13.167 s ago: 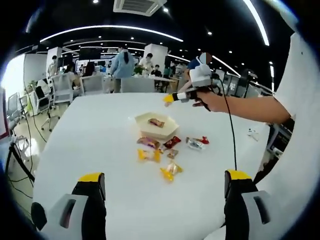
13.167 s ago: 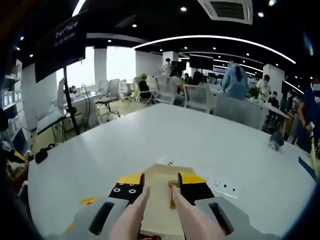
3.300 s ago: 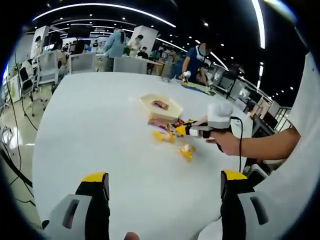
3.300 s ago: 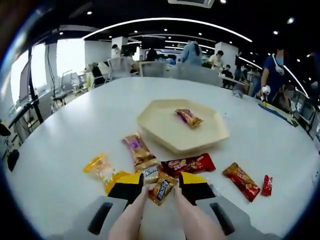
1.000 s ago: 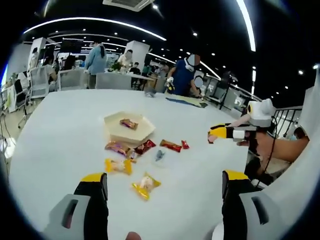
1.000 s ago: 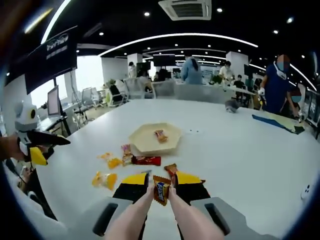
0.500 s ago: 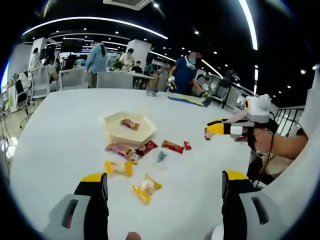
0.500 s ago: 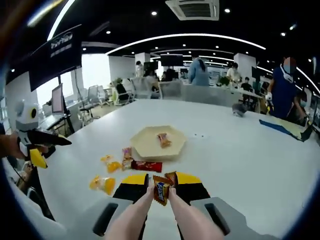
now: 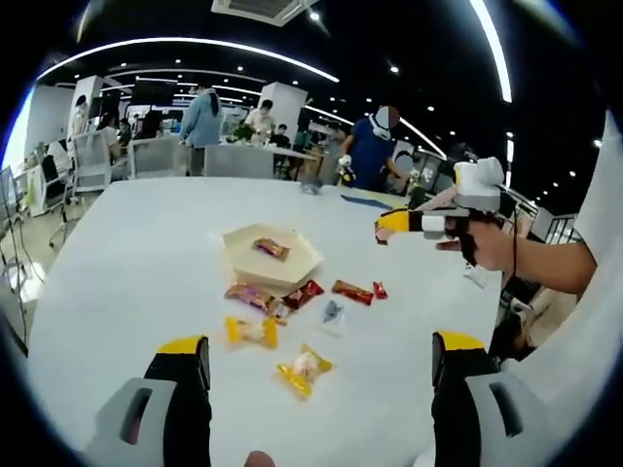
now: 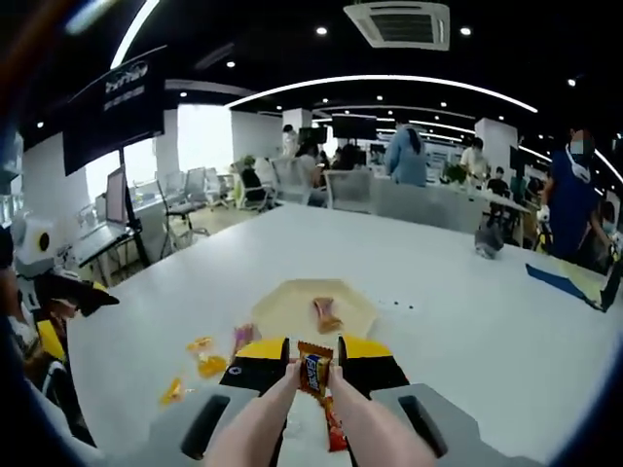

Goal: Place the target food into the container with the food tongs after gripping and lifting it, then release it inside without dropping or visibly crushing the food.

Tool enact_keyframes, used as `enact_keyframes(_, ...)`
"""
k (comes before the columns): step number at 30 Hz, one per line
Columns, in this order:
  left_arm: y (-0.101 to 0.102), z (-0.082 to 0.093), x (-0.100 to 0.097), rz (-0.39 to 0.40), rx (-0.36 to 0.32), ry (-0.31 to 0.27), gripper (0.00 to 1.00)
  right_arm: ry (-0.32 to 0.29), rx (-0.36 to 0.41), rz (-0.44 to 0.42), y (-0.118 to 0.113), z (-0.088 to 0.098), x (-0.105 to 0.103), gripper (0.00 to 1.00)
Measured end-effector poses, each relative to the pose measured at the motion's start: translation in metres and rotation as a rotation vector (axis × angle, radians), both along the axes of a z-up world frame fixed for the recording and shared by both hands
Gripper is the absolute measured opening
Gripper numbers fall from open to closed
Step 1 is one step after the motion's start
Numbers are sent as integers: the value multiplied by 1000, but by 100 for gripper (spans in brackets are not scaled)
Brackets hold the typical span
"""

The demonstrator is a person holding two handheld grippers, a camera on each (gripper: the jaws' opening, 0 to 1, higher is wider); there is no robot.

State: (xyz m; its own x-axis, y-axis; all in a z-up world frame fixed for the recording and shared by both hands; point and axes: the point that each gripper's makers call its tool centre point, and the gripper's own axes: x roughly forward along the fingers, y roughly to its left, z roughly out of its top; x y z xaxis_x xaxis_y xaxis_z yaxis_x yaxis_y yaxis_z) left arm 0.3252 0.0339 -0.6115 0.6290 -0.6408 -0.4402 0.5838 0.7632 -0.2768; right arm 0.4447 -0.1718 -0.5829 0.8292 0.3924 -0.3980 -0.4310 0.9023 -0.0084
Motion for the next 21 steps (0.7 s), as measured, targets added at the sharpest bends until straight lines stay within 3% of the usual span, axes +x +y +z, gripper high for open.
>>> enact_keyframes(10, 25, 0, -5, 73, 2, 8, 94, -13, 7, 61, 35, 5, 53, 19)
enact_keyframes(12, 30, 1, -7, 88, 0, 9, 95, -7, 19, 73, 46, 5, 76, 19)
enact_keyframes(16, 41, 2, -11, 115, 7, 12, 95, -4, 16, 90, 59, 5, 99, 19)
enact_keyframes(21, 50, 3, -14, 139, 16, 9, 95, 6, 6, 115, 73, 3, 114, 19)
